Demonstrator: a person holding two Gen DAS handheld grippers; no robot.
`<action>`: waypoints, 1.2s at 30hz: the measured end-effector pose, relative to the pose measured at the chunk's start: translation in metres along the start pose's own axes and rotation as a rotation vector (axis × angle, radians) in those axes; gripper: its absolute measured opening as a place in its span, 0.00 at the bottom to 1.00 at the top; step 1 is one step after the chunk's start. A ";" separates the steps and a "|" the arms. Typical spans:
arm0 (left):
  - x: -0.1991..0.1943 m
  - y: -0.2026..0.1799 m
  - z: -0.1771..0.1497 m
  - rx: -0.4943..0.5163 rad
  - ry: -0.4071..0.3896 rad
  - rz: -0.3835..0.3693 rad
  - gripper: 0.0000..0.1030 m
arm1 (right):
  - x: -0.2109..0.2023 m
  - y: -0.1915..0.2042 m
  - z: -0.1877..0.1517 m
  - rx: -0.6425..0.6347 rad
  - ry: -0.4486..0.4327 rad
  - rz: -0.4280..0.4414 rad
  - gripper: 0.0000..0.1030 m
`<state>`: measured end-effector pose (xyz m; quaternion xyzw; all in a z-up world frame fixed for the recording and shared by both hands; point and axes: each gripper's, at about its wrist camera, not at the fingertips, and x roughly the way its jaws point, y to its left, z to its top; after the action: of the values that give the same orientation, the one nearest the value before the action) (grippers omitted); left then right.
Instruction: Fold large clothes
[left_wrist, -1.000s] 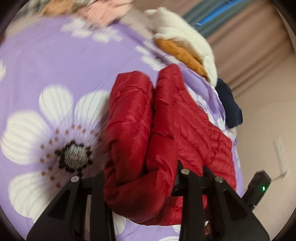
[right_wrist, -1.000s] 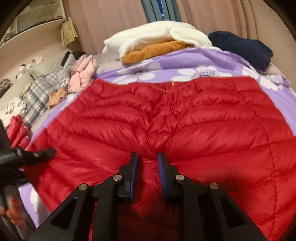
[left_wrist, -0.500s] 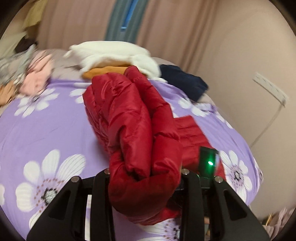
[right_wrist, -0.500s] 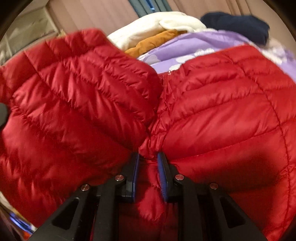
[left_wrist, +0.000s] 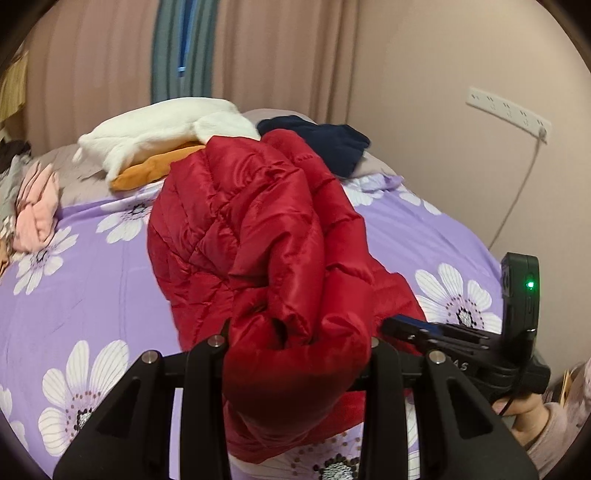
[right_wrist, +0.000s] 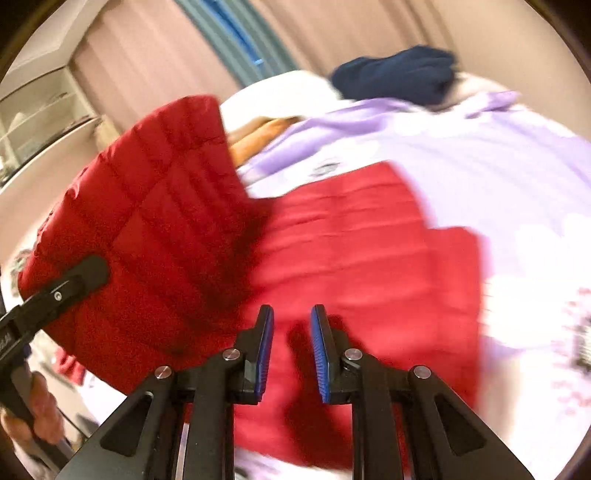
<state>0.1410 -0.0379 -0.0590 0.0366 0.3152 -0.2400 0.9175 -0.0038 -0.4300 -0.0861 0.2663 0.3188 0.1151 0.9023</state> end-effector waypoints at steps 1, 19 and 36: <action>0.004 -0.007 0.000 0.023 0.007 -0.005 0.33 | -0.003 -0.006 -0.004 0.015 0.001 -0.010 0.19; 0.076 -0.059 -0.037 0.261 0.172 -0.068 0.61 | -0.030 -0.089 -0.009 0.434 -0.065 0.372 0.59; 0.026 -0.037 -0.025 0.155 0.179 -0.233 0.61 | -0.002 -0.023 0.043 0.157 -0.067 0.310 0.13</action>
<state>0.1280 -0.0765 -0.0912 0.0915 0.3782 -0.3640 0.8462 0.0231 -0.4676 -0.0700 0.3858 0.2517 0.2188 0.8602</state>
